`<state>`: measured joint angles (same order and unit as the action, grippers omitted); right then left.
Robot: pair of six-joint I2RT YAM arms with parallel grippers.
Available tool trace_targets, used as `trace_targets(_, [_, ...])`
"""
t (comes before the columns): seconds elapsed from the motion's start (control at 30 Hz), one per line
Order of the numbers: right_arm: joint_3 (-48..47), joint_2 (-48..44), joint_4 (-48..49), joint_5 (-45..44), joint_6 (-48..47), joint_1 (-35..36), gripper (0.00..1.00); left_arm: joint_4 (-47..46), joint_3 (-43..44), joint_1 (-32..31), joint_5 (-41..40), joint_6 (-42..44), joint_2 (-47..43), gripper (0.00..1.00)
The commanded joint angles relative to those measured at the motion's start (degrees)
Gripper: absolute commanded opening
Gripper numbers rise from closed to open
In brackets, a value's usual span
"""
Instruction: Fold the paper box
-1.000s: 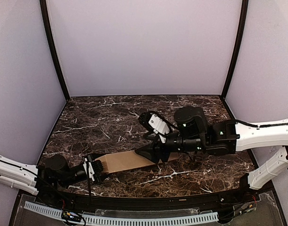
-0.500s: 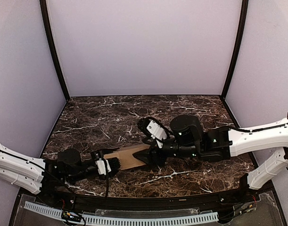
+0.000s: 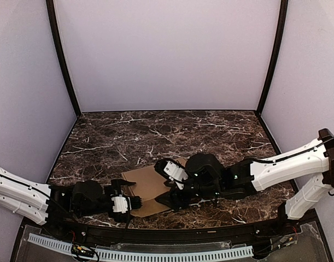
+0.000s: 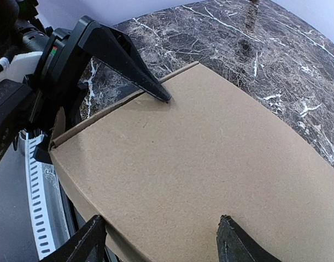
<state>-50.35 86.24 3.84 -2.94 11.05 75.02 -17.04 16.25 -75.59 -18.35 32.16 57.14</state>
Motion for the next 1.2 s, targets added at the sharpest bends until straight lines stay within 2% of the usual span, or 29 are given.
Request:
trace_targets(0.0, [0.4, 1.9, -2.8, -0.8, 1.1, 0.0, 0.68, 7.2, 0.6, -0.7, 2.4, -7.0, -4.1, 0.99])
trace_targets(0.33, [-1.6, 6.1, -3.7, -2.4, 0.6, 0.1, 0.68, 12.6, 2.1, -1.7, 8.1, -15.7, -7.9, 0.99])
trace_targets(0.47, [-3.3, 9.0, -7.2, -3.6, 0.7, 0.1, 0.68, 14.4, 3.0, -1.7, 10.2, -19.6, -9.1, 0.99])
trace_targets(0.7, [-4.3, 12.9, -8.8, -4.9, 1.4, 0.0, 0.66, 22.3, 7.8, -1.7, 14.2, -26.1, -8.5, 0.99])
trace_targets(0.87, [-3.5, 13.3, -8.9, -5.0, 2.0, -0.2, 0.63, 23.2, 10.0, -1.7, 17.9, -29.9, -10.4, 0.99])
trace_targets(1.17, [-2.3, 9.3, -9.6, -7.0, 2.6, -0.2, 0.62, 26.0, 12.6, -1.7, 15.1, -37.9, -14.2, 0.99])
